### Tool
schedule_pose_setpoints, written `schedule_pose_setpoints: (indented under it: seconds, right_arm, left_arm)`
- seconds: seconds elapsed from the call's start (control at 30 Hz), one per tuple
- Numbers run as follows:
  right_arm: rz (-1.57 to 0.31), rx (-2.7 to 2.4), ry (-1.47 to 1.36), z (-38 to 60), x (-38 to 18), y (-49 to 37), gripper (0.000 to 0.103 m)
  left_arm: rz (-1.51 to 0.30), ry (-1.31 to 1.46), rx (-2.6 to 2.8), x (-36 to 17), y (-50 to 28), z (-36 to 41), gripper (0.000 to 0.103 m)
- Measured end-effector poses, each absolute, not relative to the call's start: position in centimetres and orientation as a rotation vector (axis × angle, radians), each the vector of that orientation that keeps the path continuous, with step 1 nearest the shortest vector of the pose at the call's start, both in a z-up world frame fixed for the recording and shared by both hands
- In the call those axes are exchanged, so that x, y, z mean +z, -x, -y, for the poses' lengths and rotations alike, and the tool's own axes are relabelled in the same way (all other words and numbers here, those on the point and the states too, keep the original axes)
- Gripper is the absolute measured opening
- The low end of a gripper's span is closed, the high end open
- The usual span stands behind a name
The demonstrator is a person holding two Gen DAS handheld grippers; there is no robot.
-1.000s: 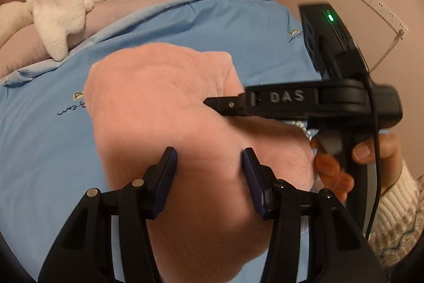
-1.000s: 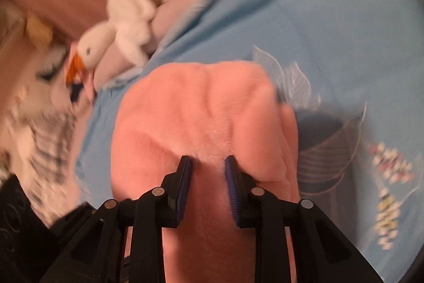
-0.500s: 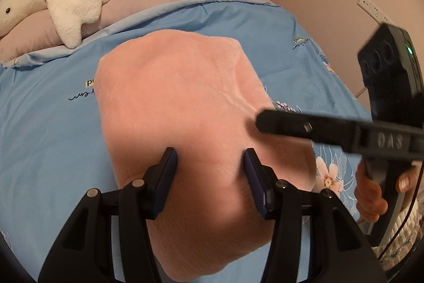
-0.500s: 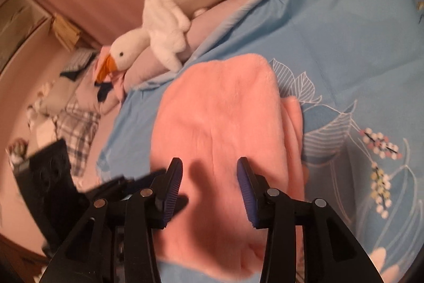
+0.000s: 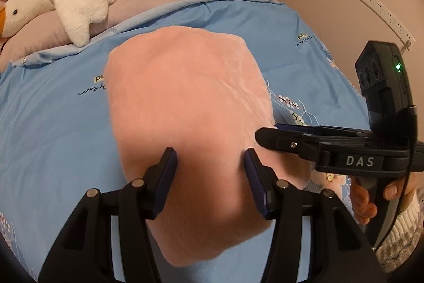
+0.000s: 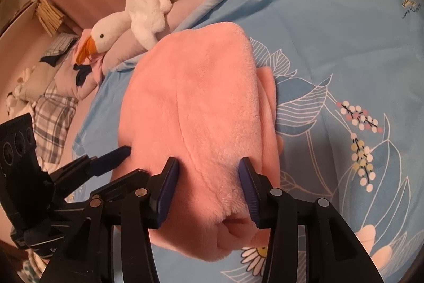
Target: Fold small clothes
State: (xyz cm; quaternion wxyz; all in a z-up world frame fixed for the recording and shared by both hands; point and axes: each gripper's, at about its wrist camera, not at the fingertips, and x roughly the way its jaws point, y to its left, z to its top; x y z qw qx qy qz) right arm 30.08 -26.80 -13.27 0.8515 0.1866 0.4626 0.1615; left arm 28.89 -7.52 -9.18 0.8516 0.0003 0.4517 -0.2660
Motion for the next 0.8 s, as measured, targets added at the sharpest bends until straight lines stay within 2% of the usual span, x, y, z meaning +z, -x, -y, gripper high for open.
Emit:
schedule_pose_setpoints:
  seconds: [0.13, 0.2, 0.3, 0.37, 0.57, 0.8]
  right_arm:
    - [-0.979, 0.33, -0.397, 26.9, -13.4, -29.7, 0.06]
    - [-0.979, 0.332, -0.422, 27.1, -13.5, -29.6, 0.061]
    - [-0.973, 0.343, -0.447, 27.2, -13.6, -29.5, 0.064]
    - [-0.975, 0.337, -0.459, 27.1, -13.6, -29.5, 0.073]
    - [-0.954, 0.287, -0.422, 26.8, -13.3, -29.5, 0.088]
    - [-0.972, 0.285, -0.384, 27.0, -13.4, -30.3, 0.098]
  left_arm:
    - [-0.934, 0.035, -0.524, -8.2, -27.8, 5.8, 0.086]
    - [-0.924, 0.061, -0.489, -8.0, -27.6, 4.6, 0.088]
    - [-0.945, 0.111, -0.443, -8.4, -28.1, 3.0, 0.097]
    - [-0.985, 0.179, -0.42, -9.2, -29.1, 1.8, 0.097]
    - [-1.059, 0.305, -0.383, -11.3, -31.0, -0.1, 0.097]
    - [-1.082, 0.349, -0.435, -12.1, -31.9, -0.5, 0.101]
